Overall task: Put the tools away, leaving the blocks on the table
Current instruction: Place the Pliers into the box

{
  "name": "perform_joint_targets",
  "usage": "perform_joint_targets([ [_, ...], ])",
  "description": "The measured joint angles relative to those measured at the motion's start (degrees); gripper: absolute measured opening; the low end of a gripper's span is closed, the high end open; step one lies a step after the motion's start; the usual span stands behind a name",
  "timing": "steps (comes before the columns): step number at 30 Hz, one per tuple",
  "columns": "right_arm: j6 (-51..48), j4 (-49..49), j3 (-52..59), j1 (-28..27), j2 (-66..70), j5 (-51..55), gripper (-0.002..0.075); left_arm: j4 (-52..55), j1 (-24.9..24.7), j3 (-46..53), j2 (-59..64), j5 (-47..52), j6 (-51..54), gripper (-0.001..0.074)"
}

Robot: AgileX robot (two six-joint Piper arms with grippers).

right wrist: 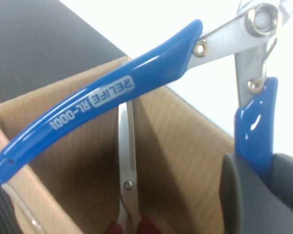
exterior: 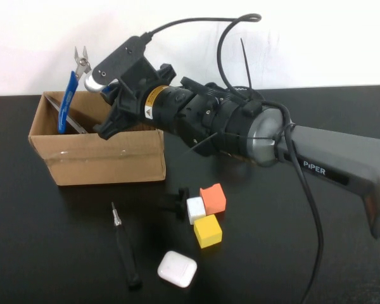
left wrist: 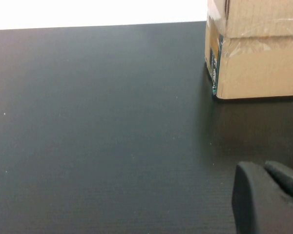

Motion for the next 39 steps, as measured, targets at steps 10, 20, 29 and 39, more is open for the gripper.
perform_joint_targets([
  [10,-2.28,0.90,0.00,-1.03,-2.95,-2.06,-0.0003,0.00,0.00,0.00,0.00,0.00,0.00,0.0000],
  [20,-22.41,-0.72,-4.11,-0.56,0.75,11.12,-0.0003,0.00,0.00,0.00,0.00,0.00,0.00,0.0000],
  [29,-7.31,-3.65,-13.94,-0.71,0.64,40.15,-0.0003,0.00,0.00,0.00,0.00,0.00,0.00,0.0000],
  [39,16.80,-5.39,-26.40,-6.86,-0.21,52.30,-0.0003,0.00,0.00,0.00,0.00,0.00,0.00,0.0000],
])
